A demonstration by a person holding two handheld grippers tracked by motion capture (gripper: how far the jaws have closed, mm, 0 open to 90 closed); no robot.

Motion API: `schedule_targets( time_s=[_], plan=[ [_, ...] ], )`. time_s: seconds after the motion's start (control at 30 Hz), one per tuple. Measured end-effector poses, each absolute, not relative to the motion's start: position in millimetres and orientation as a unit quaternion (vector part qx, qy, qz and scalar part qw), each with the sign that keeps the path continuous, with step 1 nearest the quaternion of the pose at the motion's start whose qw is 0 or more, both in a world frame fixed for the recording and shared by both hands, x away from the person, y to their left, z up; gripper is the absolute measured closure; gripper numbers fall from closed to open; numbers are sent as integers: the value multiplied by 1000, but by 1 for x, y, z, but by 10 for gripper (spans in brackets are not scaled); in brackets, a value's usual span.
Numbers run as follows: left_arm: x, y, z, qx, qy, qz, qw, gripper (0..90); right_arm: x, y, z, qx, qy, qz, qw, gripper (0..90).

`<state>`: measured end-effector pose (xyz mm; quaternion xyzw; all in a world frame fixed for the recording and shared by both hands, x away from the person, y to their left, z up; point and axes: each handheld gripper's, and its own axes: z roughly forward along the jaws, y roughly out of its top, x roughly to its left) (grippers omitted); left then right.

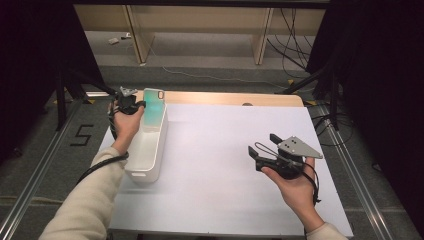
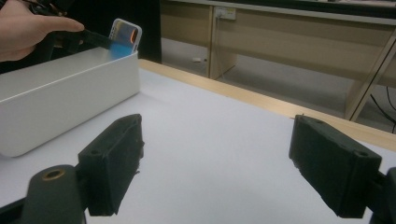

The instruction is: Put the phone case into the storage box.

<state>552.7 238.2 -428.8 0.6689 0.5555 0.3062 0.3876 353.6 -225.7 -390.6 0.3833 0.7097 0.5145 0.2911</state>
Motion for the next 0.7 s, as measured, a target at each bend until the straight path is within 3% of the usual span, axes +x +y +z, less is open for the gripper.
schedule_targets(
  time_s=[0.7],
  plan=[
    [553, 236, -426, 683, 548, 309, 371, 824, 353, -226, -391, 383, 710, 514, 291, 188]
  ],
)
